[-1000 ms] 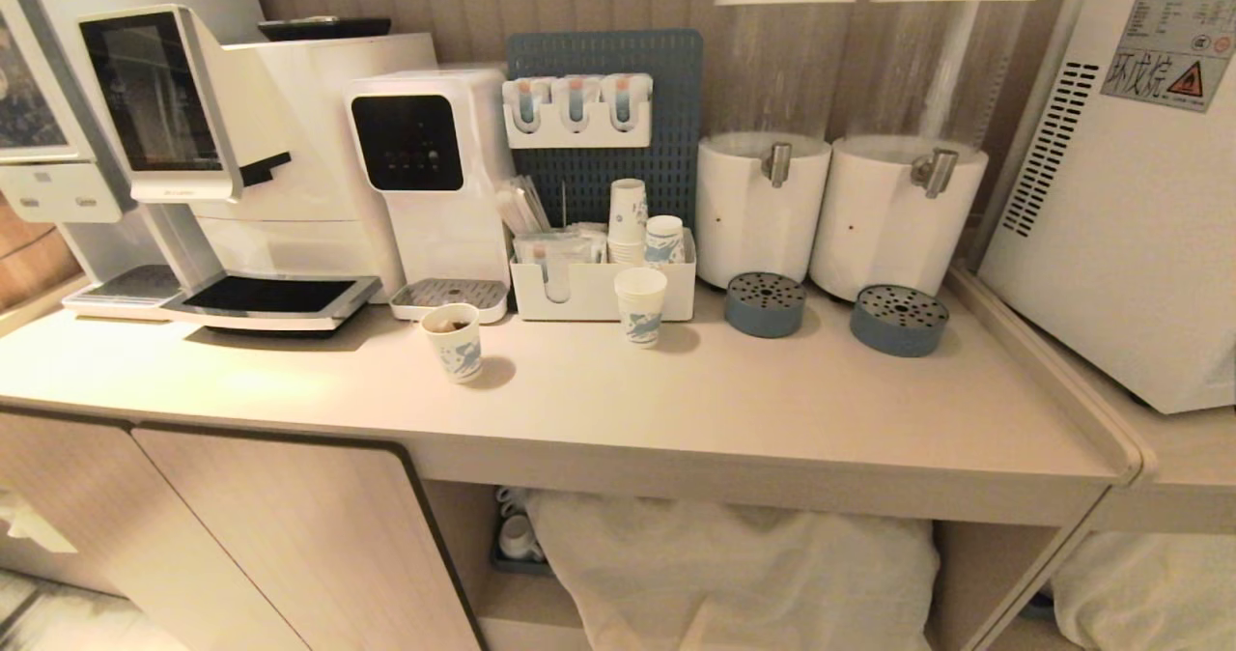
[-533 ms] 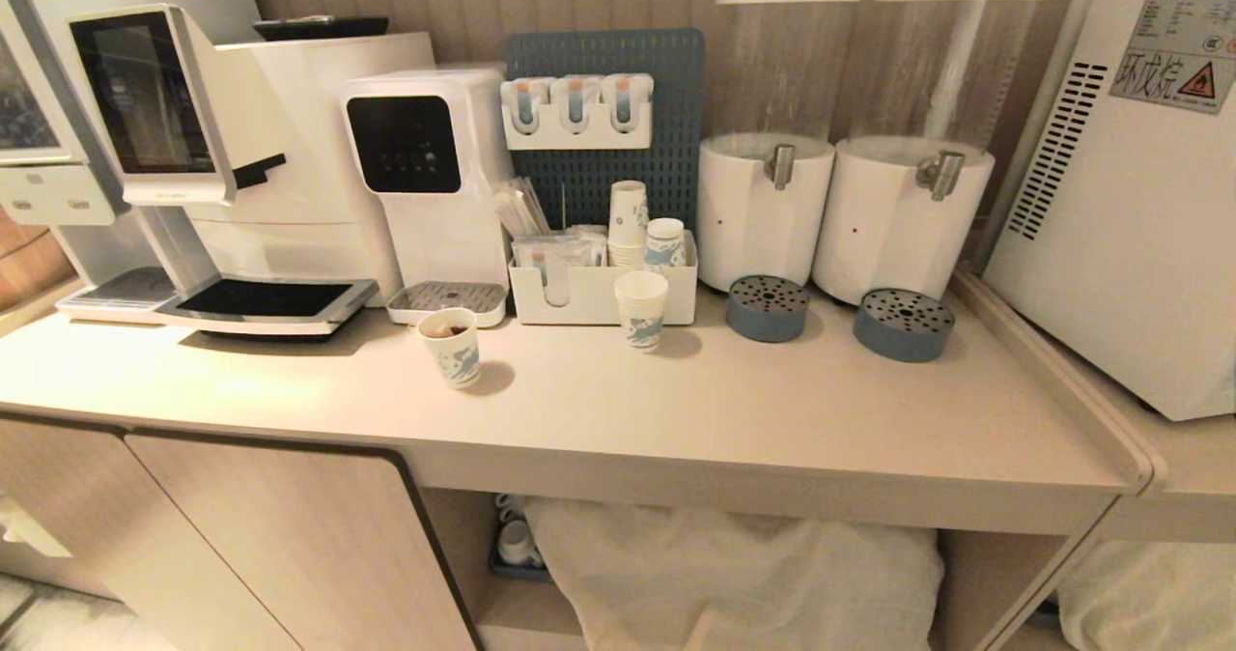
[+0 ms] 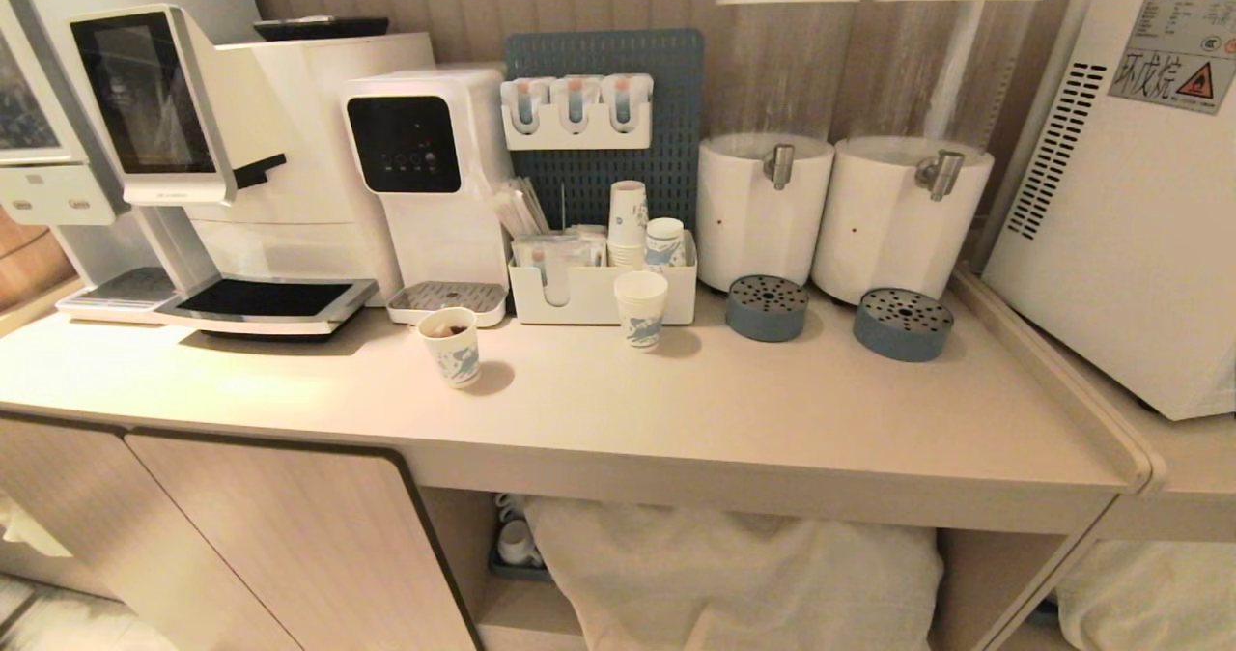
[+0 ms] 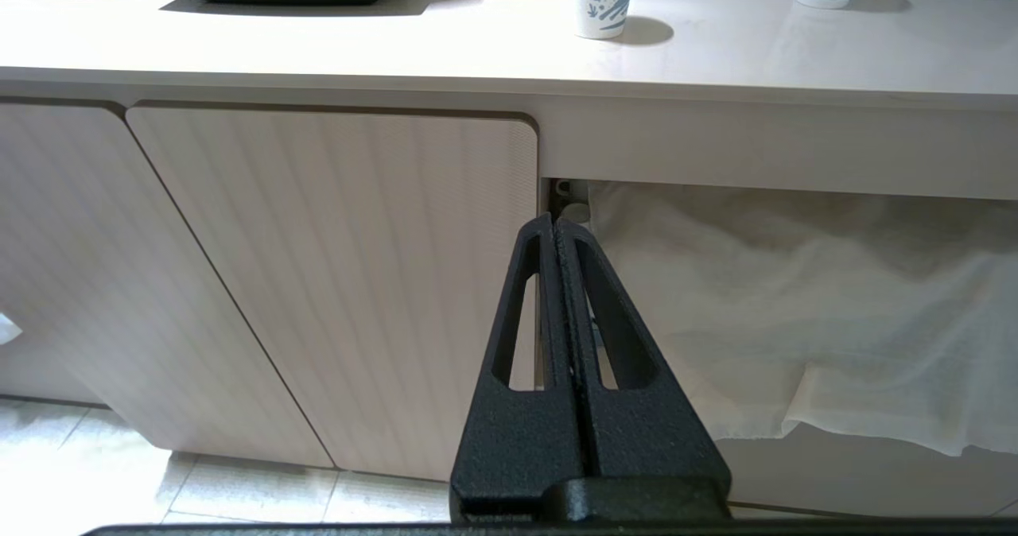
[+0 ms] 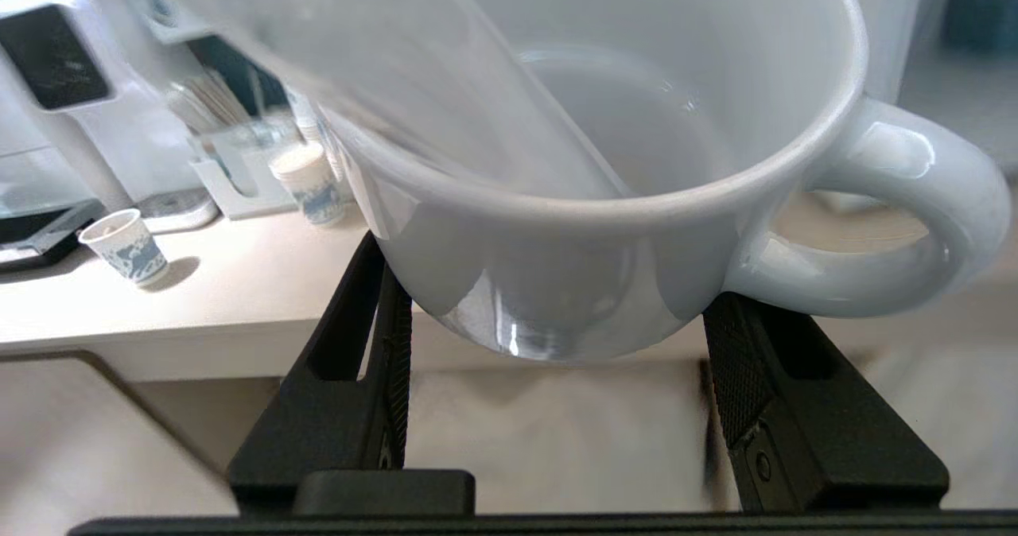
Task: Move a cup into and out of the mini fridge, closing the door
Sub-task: Place the ceramic cup on the table
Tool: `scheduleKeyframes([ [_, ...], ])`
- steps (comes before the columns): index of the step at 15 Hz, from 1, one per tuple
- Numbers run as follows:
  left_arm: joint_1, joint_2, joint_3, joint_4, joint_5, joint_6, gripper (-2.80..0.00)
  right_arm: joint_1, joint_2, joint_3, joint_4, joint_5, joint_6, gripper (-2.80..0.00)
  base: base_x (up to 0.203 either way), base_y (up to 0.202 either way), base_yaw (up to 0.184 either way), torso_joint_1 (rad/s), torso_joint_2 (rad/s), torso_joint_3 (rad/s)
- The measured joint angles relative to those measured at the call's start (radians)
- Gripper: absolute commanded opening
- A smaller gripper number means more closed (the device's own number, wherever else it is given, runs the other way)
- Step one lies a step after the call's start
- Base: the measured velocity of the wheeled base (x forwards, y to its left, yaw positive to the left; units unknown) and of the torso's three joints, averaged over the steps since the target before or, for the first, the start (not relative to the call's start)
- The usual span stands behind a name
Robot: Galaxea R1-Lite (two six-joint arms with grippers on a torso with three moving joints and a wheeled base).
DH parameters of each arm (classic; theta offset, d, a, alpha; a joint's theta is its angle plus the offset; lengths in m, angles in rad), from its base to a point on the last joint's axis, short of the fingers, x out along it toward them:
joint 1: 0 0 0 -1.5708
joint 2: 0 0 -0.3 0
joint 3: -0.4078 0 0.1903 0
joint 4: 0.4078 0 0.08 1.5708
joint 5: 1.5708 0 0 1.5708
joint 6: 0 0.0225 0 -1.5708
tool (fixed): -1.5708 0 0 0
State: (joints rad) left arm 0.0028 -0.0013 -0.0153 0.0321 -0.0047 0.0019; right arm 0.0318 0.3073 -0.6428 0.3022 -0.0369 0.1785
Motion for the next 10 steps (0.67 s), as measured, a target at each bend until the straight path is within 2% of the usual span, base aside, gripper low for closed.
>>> scheduleKeyframes([
  [2,0.000,0.000,0.000,0.000,0.000,-0.001,-2.80,0.016,0.175,-0.058,0.008,-0.015,0.042,-2.80,0.000,0.000,0.000,0.000,0.00,0.000],
  [4,0.000,0.000,0.000,0.000,0.000,0.000,-2.80,0.025,0.350,-0.093,-0.008,0.022,0.059,-2.80,0.000,0.000,0.000,0.000,0.00,0.000],
  [7,0.000,0.000,0.000,-0.001,-0.001,-0.001,-2.80,-0.022,0.547,-0.051,-0.174,0.213,-0.030,-2.80,0.000,0.000,0.000,0.000,0.00,0.000],
  [10,0.000,0.000,0.000,-0.002,0.000,-0.003,-2.80,-0.157,0.708,0.050,-0.438,0.476,-0.182,-2.80,0.000,0.000,0.000,0.000,0.00,0.000],
])
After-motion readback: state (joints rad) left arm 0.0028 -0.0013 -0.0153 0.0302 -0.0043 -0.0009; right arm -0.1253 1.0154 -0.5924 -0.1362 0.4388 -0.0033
